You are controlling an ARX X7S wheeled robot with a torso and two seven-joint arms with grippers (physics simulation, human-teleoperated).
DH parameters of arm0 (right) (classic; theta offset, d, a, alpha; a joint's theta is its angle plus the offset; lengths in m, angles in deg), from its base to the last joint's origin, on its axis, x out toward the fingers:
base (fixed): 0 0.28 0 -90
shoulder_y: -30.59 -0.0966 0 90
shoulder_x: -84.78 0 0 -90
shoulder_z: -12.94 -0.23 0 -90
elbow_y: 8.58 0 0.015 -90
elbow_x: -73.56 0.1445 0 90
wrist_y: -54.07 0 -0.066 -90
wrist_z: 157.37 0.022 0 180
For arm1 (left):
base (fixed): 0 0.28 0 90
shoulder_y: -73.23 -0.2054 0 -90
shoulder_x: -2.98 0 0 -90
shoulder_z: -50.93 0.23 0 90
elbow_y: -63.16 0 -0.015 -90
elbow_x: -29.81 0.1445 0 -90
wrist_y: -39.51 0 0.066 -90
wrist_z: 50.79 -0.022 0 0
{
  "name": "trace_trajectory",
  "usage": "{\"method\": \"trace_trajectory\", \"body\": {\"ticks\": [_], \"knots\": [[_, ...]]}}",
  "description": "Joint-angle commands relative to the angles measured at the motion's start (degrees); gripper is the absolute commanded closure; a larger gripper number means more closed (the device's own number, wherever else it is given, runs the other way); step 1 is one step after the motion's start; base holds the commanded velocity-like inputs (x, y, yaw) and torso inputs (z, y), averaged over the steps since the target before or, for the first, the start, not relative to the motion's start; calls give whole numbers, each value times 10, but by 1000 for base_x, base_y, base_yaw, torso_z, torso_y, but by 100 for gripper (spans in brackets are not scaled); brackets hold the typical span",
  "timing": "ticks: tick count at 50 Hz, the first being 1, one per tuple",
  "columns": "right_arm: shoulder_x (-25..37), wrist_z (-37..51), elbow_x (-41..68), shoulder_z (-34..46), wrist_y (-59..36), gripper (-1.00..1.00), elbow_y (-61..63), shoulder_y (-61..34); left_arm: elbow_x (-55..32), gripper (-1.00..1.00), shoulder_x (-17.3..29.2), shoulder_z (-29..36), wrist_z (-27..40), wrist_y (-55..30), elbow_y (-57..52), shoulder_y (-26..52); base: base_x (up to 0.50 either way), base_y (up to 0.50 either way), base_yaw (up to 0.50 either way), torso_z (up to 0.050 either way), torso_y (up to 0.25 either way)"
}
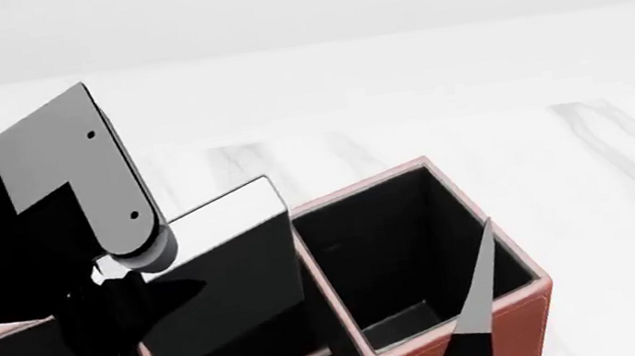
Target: Pick up the book and place it in the front compartment of the caddy.
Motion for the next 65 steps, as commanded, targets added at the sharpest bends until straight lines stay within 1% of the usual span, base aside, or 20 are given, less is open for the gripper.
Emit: {"method": "trace_trajectory", "body": {"ticks": [1, 4, 5, 21, 25, 26, 31, 33, 35, 41, 43, 44, 49, 65], "knots": [[-9, -14, -8, -12, 3, -100, -2, 2, 59, 100, -11, 1, -24, 48, 9, -32, 0, 0, 0, 0, 10], [-8, -13, -7, -14, 3, -100, -1, 4, 57, 100, -9, 1, -20, 52, 4, -40, 0, 0, 0, 0, 0], [-8, -12, -7, -14, 3, -100, -1, 4, 77, 100, -8, 15, -31, 62, 9, -44, 0, 0, 0, 0, 0], [-7, -10, -5, -14, 8, -100, -7, 4, 130, 100, -18, 47, -58, 113, 46, -71, 0, 0, 0, 0, 1], [-6, -5, -6, -16, 2, -100, 2, 3, 126, 100, -21, 42, -51, 119, 47, -79, 0, 0, 0, 0, 3], [-6, -5, -6, -15, 1, -100, 4, 2, 140, 100, -22, 48, -54, 134, 53, -86, 0, 0, 0, 10, 0], [-5, -5, -6, -14, 2, -100, 3, 3, 146, 100, -26, 51, -59, 143, 64, -91, 0, 0, 0, 0, 2], [-5, -5, -6, -13, 1, -100, 3, 2, 143, 100, -31, 44, -50, 150, 72, -100, 0, 0, 0, 0, 0], [-4, -7, -6, -13, 7, -100, -3, 4, 161, 100, -33, 53, -58, 170, 82, -110, 0, 0, 0, 0, 0], [-4, -5, -6, -12, 5, -100, -2, 3, 184, 100, -39, 67, -73, 195, 109, -122, 0, 0, 0, 0, 2], [-4, -5, -6, -11, 5, -100, -4, 2, 197, 100, -40, 71, -68, 205, 113, -125, 0, 0, 0, 0, 0], [-3, -6, -5, -10, 5, -100, -5, 1, 190, 100, -42, 63, -66, 208, 122, -130, 0, 0, 0, 0, 0], [-1, -4, -4, -10, 0, -100, 3, -1, 209, 100, -47, 78, -77, 227, 144, -142, 0, 0, 0, 0, 2], [-1, -4, -7, -4, 5, -100, -8, -1, 247, 100, -59, 107, -100, 260, 187, -159, 0, 0, 0, 1, 1]]}}
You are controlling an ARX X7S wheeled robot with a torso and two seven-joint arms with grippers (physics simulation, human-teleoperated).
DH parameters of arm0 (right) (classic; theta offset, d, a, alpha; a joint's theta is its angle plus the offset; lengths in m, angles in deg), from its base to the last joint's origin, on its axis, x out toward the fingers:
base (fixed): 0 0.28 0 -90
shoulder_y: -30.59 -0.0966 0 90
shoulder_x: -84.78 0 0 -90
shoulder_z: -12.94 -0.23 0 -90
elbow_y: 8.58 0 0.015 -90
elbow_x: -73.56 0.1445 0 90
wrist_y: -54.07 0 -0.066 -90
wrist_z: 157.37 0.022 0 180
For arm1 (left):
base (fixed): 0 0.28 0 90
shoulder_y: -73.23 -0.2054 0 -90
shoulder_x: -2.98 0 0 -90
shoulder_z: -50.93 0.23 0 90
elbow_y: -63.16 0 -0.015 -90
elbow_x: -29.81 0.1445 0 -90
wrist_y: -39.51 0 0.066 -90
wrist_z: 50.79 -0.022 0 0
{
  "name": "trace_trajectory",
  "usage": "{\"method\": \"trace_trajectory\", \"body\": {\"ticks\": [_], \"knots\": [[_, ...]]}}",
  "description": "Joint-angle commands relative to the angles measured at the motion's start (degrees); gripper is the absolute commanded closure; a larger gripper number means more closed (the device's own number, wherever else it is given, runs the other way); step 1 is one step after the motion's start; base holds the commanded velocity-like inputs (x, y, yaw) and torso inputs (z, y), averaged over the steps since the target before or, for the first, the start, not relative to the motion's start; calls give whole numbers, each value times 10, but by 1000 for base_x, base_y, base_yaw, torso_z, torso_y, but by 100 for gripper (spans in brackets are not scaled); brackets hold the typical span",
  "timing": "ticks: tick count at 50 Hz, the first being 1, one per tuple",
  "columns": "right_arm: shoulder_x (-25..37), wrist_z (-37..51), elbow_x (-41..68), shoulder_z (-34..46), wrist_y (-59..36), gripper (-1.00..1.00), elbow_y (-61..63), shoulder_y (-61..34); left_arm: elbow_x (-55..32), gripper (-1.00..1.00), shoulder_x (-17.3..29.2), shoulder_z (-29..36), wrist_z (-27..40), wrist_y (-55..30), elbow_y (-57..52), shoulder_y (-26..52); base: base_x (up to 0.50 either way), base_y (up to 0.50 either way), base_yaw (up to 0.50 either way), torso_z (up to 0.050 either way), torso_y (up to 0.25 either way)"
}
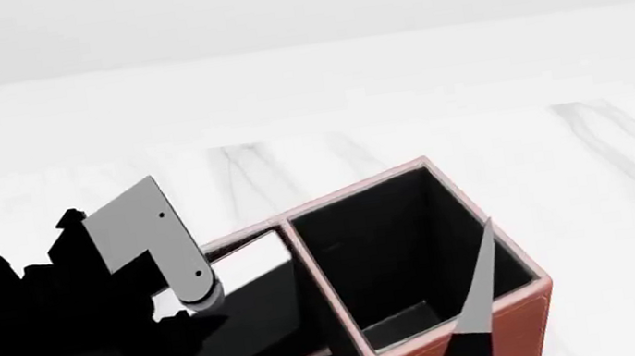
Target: Pick up the book and place it in the front compartment of the caddy.
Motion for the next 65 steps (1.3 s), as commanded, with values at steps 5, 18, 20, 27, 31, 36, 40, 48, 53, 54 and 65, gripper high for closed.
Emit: {"method": "trace_trajectory", "body": {"ticks": [5, 18, 20, 27, 31, 36, 40, 48, 53, 54, 65], "knots": [[-10, -14, -8, -11, 2, -100, -6, 1, 36, 100, -25, -10, -25, 41, 38, -12, 0, 0, 0, 0, 2], [-9, -13, -8, -9, 7, -100, -14, 2, 60, 100, -46, -6, -39, 94, 101, -39, 0, 0, 0, 0, 1], [-9, -13, -8, -9, 8, -100, -16, 1, 61, 100, -48, -5, -42, 97, 106, -40, 0, 0, 0, 0, 5], [-8, -11, -7, -9, 4, -100, -13, 0, 71, 100, -58, -2, -47, 115, 136, -48, 0, 0, 0, 0, 1], [-7, -11, -7, -9, 4, -100, -13, 0, 77, 100, -62, 0, -49, 124, 150, -53, 0, 0, 0, 3, 0], [-7, -10, -6, -7, 3, -100, -14, -2, 82, 100, -68, 1, -52, 134, 165, -57, 0, 0, 0, 0, 2], [-7, -10, -6, -7, 6, -100, -17, -1, 83, 100, -68, 5, -51, 134, 163, -62, 0, 0, 0, 0, 0], [-6, -10, -7, -7, 12, -100, -22, 2, 91, 100, -77, 7, -56, 152, 183, -70, 1, 0, -3, 0, 0], [-5, -10, -8, -6, 14, -100, -24, 2, 92, 100, -80, 7, -58, 158, 188, -76, 0, -1, -3, 0, 0], [-5, -9, -7, -6, 13, -100, -23, 2, 93, 100, -80, 8, -57, 160, 190, -77, 0, 0, 0, 0, 0], [-4, -8, -6, -4, 12, -100, -24, 0, 98, 100, -87, 11, -59, 165, 204, -82, 2, -1, -3, 0, 0]]}}
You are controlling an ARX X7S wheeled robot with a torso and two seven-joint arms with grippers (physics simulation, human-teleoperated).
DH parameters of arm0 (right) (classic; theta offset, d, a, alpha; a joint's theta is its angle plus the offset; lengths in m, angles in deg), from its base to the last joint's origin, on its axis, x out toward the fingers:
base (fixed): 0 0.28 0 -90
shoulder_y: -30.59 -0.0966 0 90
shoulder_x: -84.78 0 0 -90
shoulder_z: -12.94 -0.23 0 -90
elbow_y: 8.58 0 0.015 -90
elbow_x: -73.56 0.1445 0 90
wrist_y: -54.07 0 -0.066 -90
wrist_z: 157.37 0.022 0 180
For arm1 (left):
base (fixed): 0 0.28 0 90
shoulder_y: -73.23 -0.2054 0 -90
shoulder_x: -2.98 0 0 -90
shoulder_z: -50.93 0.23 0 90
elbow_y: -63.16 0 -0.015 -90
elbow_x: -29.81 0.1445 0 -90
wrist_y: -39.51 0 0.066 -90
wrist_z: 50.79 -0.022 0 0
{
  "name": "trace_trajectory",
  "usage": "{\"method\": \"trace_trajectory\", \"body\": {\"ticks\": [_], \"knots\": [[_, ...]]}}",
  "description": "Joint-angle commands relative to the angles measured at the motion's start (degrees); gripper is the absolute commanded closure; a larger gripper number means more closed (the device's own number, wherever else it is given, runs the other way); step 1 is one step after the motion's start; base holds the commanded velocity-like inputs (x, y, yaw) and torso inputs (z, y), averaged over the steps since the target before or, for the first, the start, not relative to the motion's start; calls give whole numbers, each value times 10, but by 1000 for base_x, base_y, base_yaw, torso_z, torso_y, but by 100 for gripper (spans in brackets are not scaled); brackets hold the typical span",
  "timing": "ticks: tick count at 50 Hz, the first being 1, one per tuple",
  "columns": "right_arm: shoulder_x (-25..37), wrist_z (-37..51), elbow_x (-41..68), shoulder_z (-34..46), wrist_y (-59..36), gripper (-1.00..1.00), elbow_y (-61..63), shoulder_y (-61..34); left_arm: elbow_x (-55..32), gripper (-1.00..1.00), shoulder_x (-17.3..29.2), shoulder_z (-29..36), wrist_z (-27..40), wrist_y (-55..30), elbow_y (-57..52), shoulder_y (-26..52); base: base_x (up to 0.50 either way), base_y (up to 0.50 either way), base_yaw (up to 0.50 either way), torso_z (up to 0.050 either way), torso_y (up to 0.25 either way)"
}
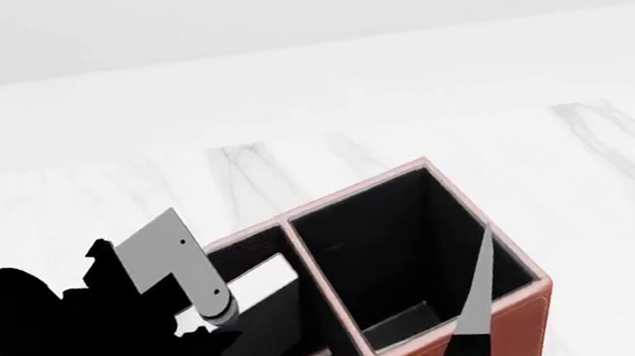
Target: Pick up the book and place it in the front compartment of the caddy.
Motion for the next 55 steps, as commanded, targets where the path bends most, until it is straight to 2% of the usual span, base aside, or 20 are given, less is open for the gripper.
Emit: {"method": "trace_trajectory", "body": {"ticks": [1, 5, 6, 29, 33, 37, 38, 42, 45, 49, 50, 51, 53, 55], "knots": [[-11, -14, -6, -14, 0, -100, 0, 1, 26, 100, -24, -18, -4, 17, 17, -13, 0, -3, -4, 0, 0], [-10, -13, -6, -13, -1, -100, 1, 1, 28, 100, -26, -17, -2, 13, 20, -11, 0, -1, -2, 0, 0], [-10, -13, -6, -13, -1, -100, 0, 0, 29, -100, -26, -17, -3, 13, 23, -10, 0, 0, 0, 0, 0], [-7, -10, -3, -11, -3, -100, 5, -1, 22, -100, -17, -22, 8, -1, 6, -8, 0, 0, 0, 0, 0], [-7, -9, -2, -12, -2, -100, 5, 0, 0, -100, 3, -45, 34, -7, -38, -13, 0, 0, 0, 0, 0], [-7, -9, -2, -12, 3, -100, 2, 2, -25, -100, 33, -73, 77, -16, -100, -23, 0, 0, 0, 0, 0], [-8, -9, -2, -10, 1, -100, 2, 1, -51, -100, 48, -95, 110, -31, -134, -28, 0, 0, 0, 0, 0], [-7, -9, -3, -8, 1, -100, 2, 1, -87, -100, 82, -130, 161, -42, -217, -33, 0, 0, 0, 0, 0], [-8, -10, -3, -6, 3, -100, -1, 0, -130, -100, 119, -176, 226, -38, -298, -50, 0, 0, 0, 0, 0], [-9, -12, -6, -1, 10, -100, -8, 1, -180, -100, 160, -223, 304, -20, -383, -89, 0, 0, 0, 0, 0], [-10, -11, -7, 1, 9, -100, -8, 1, -176, -100, 169, -228, 314, -6, -404, -100, 0, 0, 0, 0, 0], [-11, -12, -9, 4, 11, -100, -12, 1, -180, -100, 181, -248, 358, 17, -430, -125, 0, 0, 0, 0, 0], [-10, -12, -10, 5, 10, -100, -12, 1, -195, -100, 194, -272, 391, 44, -457, -150, 0, 0, 0, 0, 0], [-10, -10, -10, 5, 5, -100, -9, 0, -174, -100, 213, -287, 422, 77, -492, -173, 0, 0, 0, 0, 0]]}}
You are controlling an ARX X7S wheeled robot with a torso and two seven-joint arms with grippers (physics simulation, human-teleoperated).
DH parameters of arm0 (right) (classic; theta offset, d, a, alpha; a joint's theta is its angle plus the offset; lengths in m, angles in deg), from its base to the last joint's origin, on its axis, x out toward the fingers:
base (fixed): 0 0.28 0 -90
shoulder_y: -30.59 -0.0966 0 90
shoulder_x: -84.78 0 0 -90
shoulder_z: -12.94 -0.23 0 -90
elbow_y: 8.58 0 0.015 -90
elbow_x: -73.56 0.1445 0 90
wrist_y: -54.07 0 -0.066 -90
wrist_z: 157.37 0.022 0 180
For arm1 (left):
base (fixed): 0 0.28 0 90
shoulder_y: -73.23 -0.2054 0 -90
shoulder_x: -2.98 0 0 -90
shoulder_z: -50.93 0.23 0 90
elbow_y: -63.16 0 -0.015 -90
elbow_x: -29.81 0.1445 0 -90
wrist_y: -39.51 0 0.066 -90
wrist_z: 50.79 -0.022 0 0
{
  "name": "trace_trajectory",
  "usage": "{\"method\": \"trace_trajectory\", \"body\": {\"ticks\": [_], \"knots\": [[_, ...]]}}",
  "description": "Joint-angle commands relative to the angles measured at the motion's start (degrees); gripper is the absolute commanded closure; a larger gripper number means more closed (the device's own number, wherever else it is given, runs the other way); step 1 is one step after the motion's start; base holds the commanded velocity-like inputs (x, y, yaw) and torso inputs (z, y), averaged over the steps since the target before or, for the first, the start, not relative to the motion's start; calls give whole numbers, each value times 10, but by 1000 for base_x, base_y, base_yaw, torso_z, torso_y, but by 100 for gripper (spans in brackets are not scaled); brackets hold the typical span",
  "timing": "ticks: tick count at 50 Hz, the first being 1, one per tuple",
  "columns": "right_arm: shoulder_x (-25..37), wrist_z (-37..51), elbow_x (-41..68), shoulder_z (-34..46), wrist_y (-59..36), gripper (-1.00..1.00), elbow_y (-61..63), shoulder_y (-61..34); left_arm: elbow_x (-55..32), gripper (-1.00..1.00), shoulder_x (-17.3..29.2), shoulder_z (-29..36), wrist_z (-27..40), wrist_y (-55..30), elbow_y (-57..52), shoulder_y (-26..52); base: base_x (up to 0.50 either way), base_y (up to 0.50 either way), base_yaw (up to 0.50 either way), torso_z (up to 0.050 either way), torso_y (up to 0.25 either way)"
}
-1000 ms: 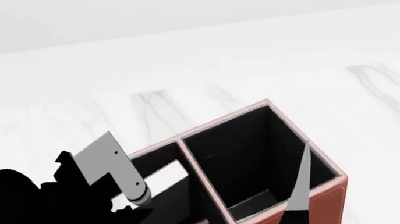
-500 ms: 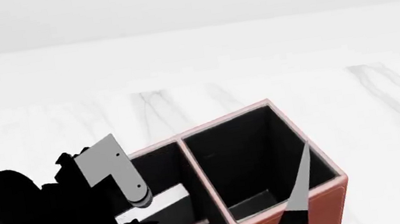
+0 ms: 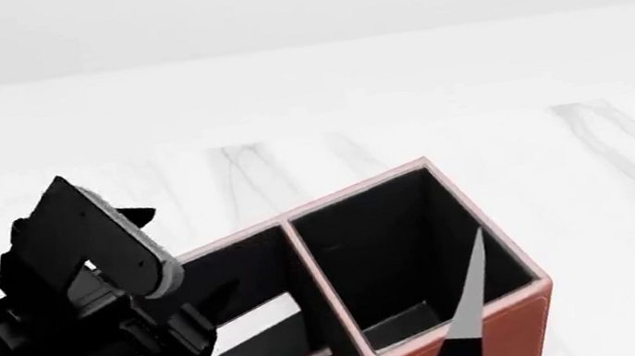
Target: Pick up the book and place it in the front compartment of the caddy.
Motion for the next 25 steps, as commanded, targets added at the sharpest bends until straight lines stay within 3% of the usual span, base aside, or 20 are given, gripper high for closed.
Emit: {"method": "trace_trajectory", "body": {"ticks": [1, 3, 5, 8, 15, 25], "knots": [[-12, -14, -12, -8, 2, -100, -5, 3, -69, -100, 88, -155, 205, 125, -211, -130, 0, 0, 0, 0, 0], [-13, -14, -14, -6, 6, -100, -9, 5, -33, -100, 106, -159, 219, 159, -248, -161, 0, 0, 0, 0, 0], [-14, -13, -17, -2, 1, -100, -6, 4, -4, -100, 117, -200, 238, 269, -273, -236, 0, 0, 0, 0, 0], [-13, -13, -19, 1, -1, -100, -5, 1, 66, -100, 123, -210, 260, 360, -289, -327, 0, 0, 0, 0, 0], [-11, -13, -20, 0, 4, -100, -13, 5, 145, -100, 150, -229, 316, 432, -342, -412, 0, 0, 0, 0, 0], [-10, -9, -21, 2, -4, -100, -11, 2, 228, -100, 139, -242, 351, 528, -322, -505, 0, 0, 0, 0, 0]]}}
